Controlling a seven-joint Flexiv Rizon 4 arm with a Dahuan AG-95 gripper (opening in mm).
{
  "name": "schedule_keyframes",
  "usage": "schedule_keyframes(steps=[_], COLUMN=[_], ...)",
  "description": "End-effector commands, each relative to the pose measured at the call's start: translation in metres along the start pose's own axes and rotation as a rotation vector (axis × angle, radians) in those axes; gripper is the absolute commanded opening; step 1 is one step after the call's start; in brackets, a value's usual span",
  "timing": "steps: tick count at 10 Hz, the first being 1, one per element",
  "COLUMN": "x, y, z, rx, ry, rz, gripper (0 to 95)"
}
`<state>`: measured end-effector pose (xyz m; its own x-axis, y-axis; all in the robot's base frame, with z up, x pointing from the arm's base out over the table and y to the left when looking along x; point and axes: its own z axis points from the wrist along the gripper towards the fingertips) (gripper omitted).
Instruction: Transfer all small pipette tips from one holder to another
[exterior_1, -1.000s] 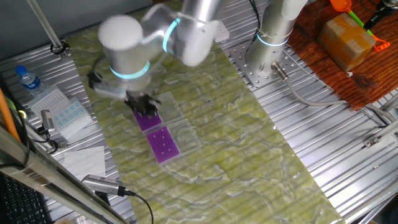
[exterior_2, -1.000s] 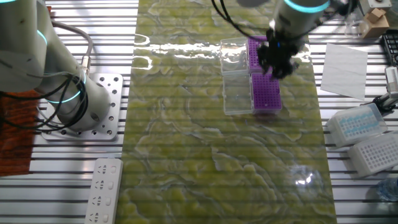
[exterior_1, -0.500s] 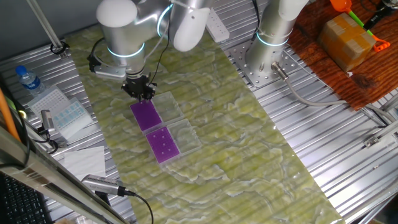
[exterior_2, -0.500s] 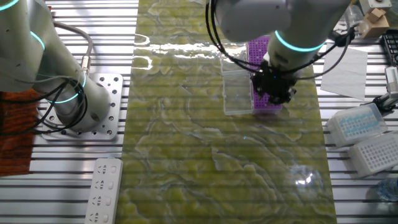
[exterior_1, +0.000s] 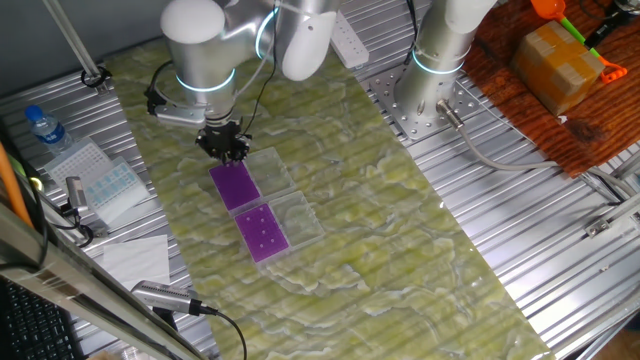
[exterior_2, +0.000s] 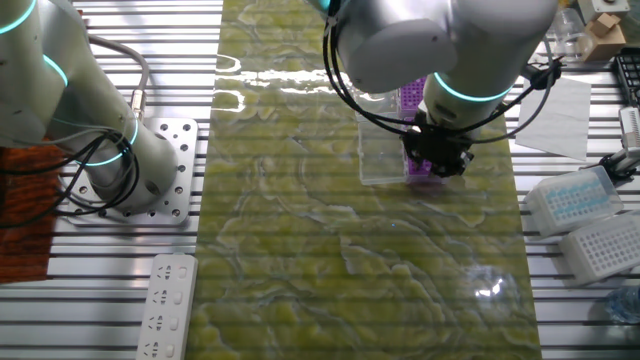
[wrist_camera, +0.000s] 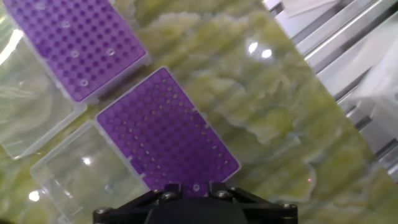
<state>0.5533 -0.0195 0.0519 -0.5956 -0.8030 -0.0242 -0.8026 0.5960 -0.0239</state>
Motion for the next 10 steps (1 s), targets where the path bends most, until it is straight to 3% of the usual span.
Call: schedule_keyframes(steps=[1, 2, 3, 8, 9, 10], x=[-0.002, -0.002, -0.003, -0.007, -0.008, -0.013], y=[-0.001, -0.002, -0.002, -0.001, -0.001, 0.003], z=[0.002, 0.002, 0.002, 0.003, -0.001, -0.014], rx=[-0.002, -0.003, -0.003, -0.010, -0.014, -0.030], ry=[-0.004, -0.005, -0.005, -0.011, -0.011, 0.007], rz=[0.002, 0.003, 0.006, 0.021, 0.025, 0.043], gripper=[19.0, 19.0, 0.0, 0.0, 0.0, 0.0])
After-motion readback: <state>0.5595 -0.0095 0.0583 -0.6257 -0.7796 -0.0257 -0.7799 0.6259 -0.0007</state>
